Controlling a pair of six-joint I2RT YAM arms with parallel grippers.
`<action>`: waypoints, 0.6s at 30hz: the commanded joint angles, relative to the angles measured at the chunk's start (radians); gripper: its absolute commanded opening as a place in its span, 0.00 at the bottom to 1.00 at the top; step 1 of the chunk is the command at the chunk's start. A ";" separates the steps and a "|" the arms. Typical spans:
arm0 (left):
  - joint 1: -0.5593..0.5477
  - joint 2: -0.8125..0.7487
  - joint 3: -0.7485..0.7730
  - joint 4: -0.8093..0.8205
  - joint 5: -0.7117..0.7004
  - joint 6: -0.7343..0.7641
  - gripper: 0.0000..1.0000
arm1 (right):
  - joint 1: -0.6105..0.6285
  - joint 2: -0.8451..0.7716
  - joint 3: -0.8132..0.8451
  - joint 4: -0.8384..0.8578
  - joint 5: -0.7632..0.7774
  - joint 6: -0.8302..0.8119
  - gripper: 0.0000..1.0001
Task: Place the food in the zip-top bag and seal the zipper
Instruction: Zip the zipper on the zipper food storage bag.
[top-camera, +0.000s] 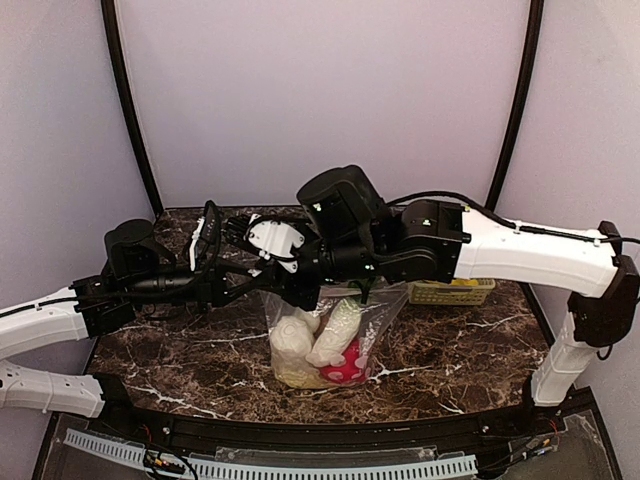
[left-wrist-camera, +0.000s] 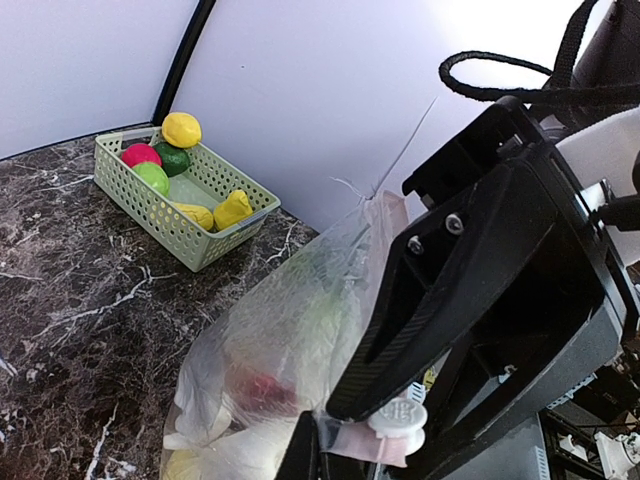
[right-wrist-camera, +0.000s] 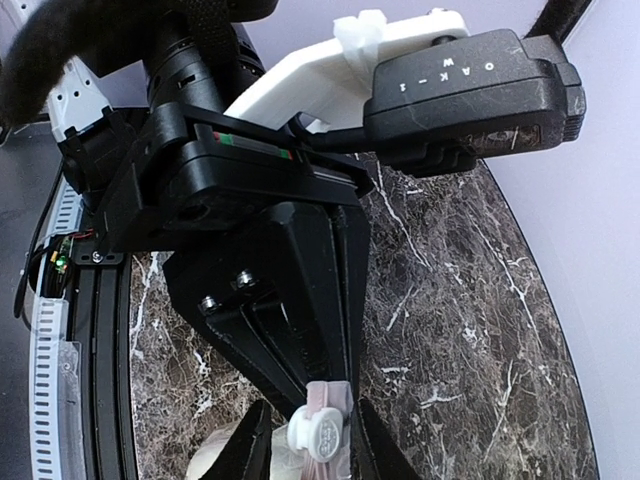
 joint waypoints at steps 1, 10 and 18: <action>0.003 -0.018 0.027 -0.015 0.019 -0.010 0.01 | 0.025 0.017 0.022 0.025 0.112 -0.023 0.26; 0.001 -0.028 0.023 -0.023 0.019 -0.006 0.01 | 0.035 -0.007 -0.001 0.071 0.182 -0.039 0.03; 0.003 -0.040 0.022 -0.016 0.115 0.069 0.28 | -0.001 -0.029 0.013 0.041 0.021 0.008 0.00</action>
